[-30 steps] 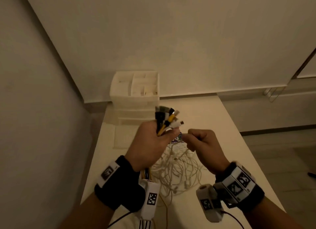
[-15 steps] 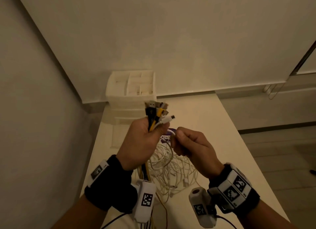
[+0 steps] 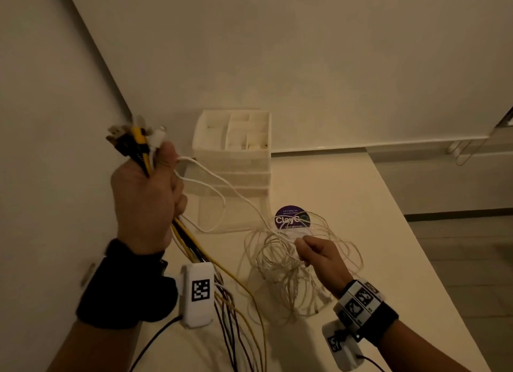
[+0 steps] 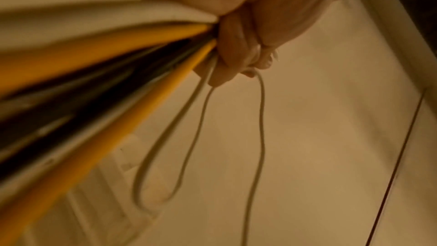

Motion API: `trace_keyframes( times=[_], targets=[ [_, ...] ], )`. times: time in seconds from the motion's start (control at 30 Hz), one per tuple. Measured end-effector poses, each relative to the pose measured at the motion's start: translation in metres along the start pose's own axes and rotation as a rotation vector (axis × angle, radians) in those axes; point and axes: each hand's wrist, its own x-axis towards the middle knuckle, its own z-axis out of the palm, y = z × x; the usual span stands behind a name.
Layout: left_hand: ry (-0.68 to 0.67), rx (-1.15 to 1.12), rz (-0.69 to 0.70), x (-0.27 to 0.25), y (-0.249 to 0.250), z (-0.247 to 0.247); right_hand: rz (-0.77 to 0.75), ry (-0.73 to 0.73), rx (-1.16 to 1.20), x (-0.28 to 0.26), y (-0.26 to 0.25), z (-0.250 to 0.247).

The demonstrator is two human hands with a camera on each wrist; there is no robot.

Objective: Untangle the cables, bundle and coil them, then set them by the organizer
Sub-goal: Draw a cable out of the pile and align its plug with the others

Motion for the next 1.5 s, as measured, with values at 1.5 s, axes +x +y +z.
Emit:
trace_keyframes(
  times=[1.5],
  targets=[
    [-0.059,0.277,0.121,-0.024,-0.006,-0.004,0.009,-0.053,-0.010,-0.013,-0.004,-0.015]
  ],
)
